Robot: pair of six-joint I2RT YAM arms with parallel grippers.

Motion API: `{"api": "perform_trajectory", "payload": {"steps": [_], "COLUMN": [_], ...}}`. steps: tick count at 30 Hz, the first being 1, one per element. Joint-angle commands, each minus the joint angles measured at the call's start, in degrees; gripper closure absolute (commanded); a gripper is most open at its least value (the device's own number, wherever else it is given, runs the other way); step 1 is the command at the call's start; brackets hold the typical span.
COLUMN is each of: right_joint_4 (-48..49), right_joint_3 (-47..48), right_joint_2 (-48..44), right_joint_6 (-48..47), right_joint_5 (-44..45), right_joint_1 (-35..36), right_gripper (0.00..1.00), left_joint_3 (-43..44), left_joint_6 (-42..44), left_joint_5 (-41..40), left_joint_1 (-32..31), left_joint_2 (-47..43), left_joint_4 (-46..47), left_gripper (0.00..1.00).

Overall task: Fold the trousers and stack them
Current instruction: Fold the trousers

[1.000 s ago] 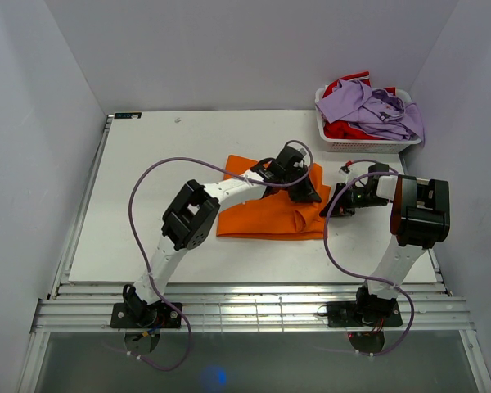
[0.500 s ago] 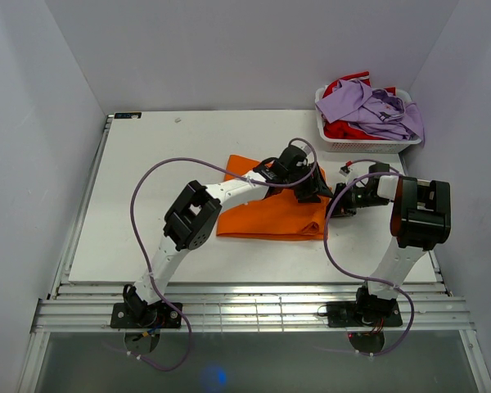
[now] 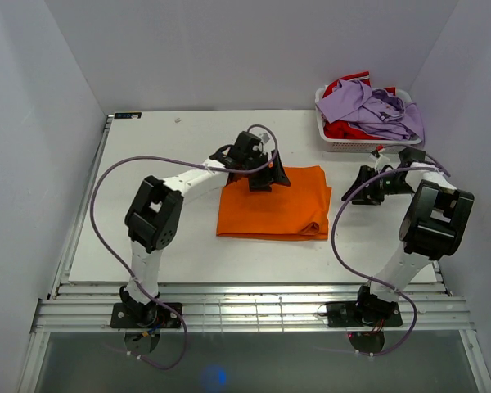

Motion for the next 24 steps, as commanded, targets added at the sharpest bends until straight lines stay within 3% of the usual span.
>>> {"api": "perform_trajectory", "payload": {"steps": [1, 2, 10, 15, 17, 19, 20, 22, 23, 24], "right_joint_4": [-4.38, -3.66, 2.75, 2.94, 2.24, 1.36, 1.27, 1.00, 1.00, 1.00], "right_joint_3": [-0.56, -1.09, -3.21, -1.89, -1.45, -1.01, -0.92, -0.49, -0.40, -0.40], "right_joint_2": [-5.07, -5.60, -4.65, -0.78, 0.19, 0.19, 0.10, 0.02, 0.19, 0.37], "right_joint_6": [2.15, 4.69, 10.51, 12.36, 11.66, 10.61, 9.91, 9.20, 9.11, 9.11], "right_joint_5": [-5.48, -5.13, 2.51, 4.81, 4.19, 3.48, 3.66, 4.80, 5.24, 5.59], "right_joint_1": [1.99, 3.56, 11.05, 14.12, 15.00, 15.18, 15.18, 15.18, 15.18, 15.18], "right_gripper": [0.31, 0.28, 0.26, 0.28, 0.57, 0.80, 0.83, 0.90, 0.92, 0.92], "left_joint_3": [-2.84, -3.89, -11.88, -15.94, -16.90, -17.96, -18.75, -20.94, -22.26, -25.40], "left_joint_6": [14.12, 16.25, 32.52, 35.59, 36.74, 37.36, 37.36, 36.23, 34.83, 32.81], "left_joint_5": [-3.34, -3.87, 5.77, 12.72, 20.44, 26.85, 31.76, 34.43, 35.75, 35.85], "left_joint_1": [2.82, 3.70, 21.53, 25.77, 25.77, 25.51, 25.25, 23.59, 22.71, 21.74], "left_joint_2": [-14.20, -15.62, -21.17, -22.75, -22.49, -23.01, -23.19, -24.33, -24.86, -25.47], "left_joint_4": [-5.21, -6.19, -17.54, -17.02, -16.23, -14.39, -11.77, -8.51, -3.09, 0.61], "left_gripper": [0.14, 0.03, 0.02, 0.02, 0.10, 0.24, 0.37, 0.47, 0.57, 0.61]}}
